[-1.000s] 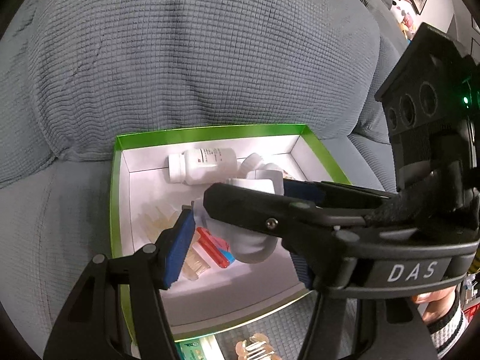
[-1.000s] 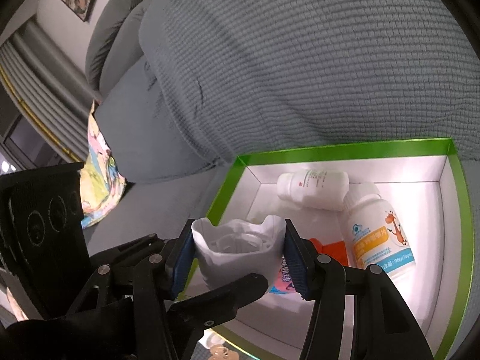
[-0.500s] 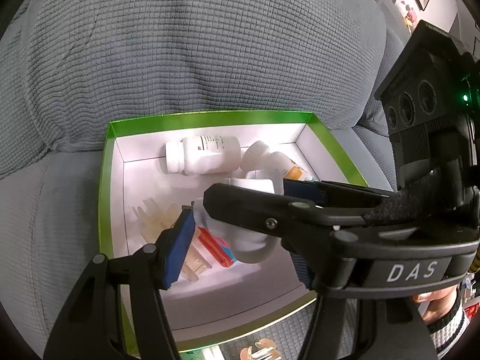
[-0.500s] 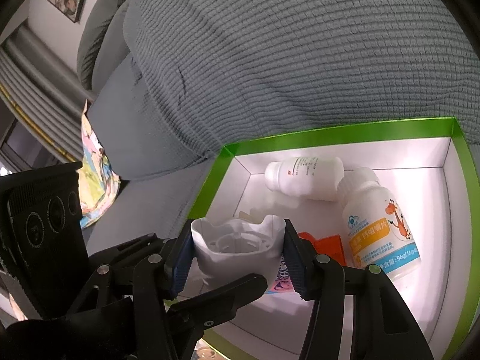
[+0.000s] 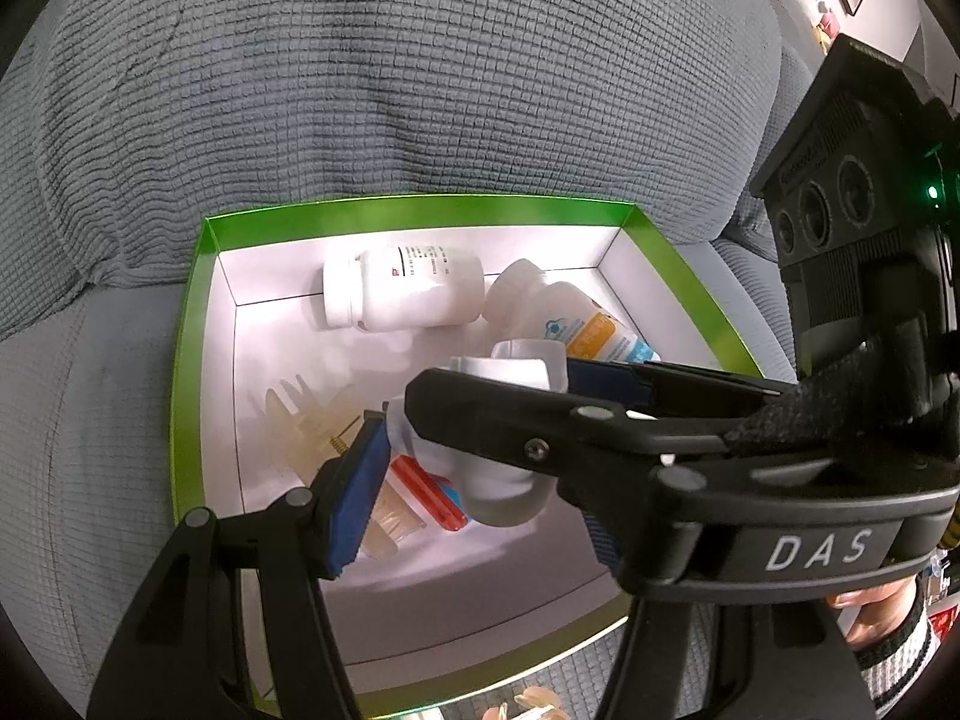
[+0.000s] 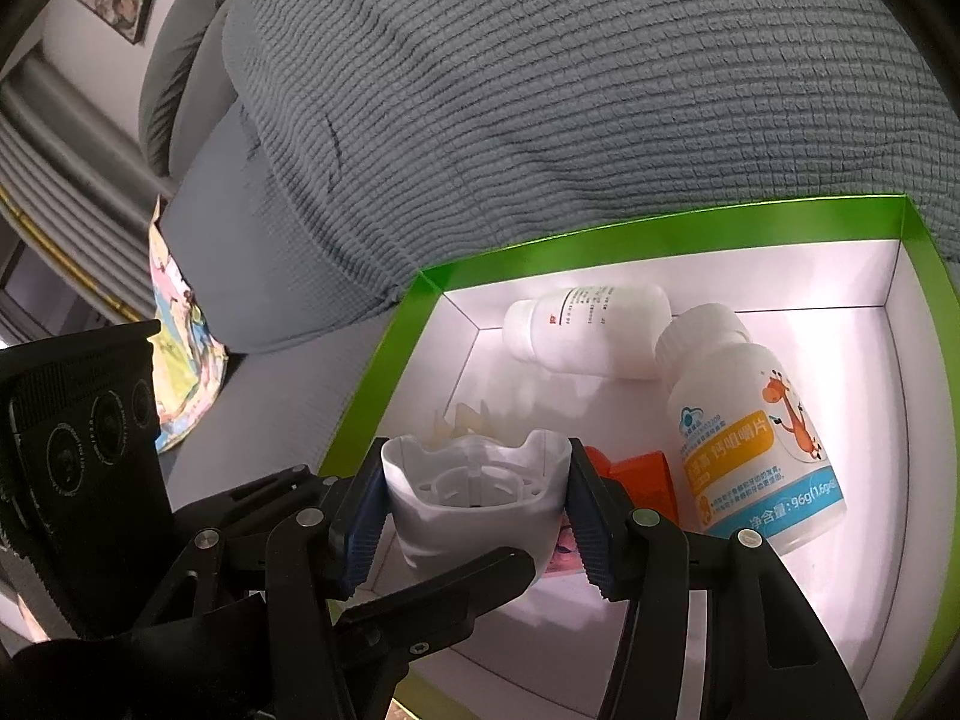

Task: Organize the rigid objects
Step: 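Lower the white spray nozzle over the box with the right gripper, then open the right gripper to drop the nozzle into the box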

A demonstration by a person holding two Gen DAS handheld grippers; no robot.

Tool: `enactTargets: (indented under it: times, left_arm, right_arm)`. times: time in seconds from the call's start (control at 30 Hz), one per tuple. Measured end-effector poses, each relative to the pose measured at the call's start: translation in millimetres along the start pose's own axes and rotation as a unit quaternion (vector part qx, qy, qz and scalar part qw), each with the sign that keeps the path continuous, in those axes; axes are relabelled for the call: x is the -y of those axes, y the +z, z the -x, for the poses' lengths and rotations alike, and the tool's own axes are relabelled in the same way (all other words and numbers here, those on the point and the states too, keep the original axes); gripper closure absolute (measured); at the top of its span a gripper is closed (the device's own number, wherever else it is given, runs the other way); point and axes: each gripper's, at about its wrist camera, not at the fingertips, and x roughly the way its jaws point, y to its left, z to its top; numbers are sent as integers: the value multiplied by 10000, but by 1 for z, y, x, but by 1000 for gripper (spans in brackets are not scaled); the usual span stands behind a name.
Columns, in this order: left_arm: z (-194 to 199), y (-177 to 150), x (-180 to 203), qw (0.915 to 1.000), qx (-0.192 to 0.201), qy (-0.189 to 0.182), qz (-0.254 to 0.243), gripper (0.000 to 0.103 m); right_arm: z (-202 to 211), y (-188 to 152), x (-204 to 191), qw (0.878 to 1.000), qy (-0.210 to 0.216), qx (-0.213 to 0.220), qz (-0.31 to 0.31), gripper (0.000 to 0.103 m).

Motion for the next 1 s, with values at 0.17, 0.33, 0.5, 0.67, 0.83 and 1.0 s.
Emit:
enactTargets:
  times: [0.17, 0.33, 0.5, 0.67, 0.83, 1.0]
  left_arm:
    - [-1, 0, 1, 10000, 3, 8, -11, 44]
    - [-4, 1, 1, 10000, -33, 70, -39, 43]
    - [-5, -1, 5, 9996, -164, 207, -112, 37]
    - [0, -5, 9, 9984, -359, 385, -191, 20]
    - [20, -13, 11, 9965, -297, 731, -289, 15]
    - [44, -21, 15, 9930, -25, 1140, -303, 14]
  right_arm:
    - [-2, -1, 1, 10000, 4, -25, -10, 46]
    - [-8, -4, -1, 9999, -73, -83, -11, 46]
    - [-7, -1, -8, 9991, -391, -57, 138, 46]
    - [0, -3, -17, 9943, -979, -16, 432, 35]
    - [18, -14, -29, 9822, -1684, 63, 834, 31]
    - [48, -22, -33, 9755, -1985, 311, 896, 31]
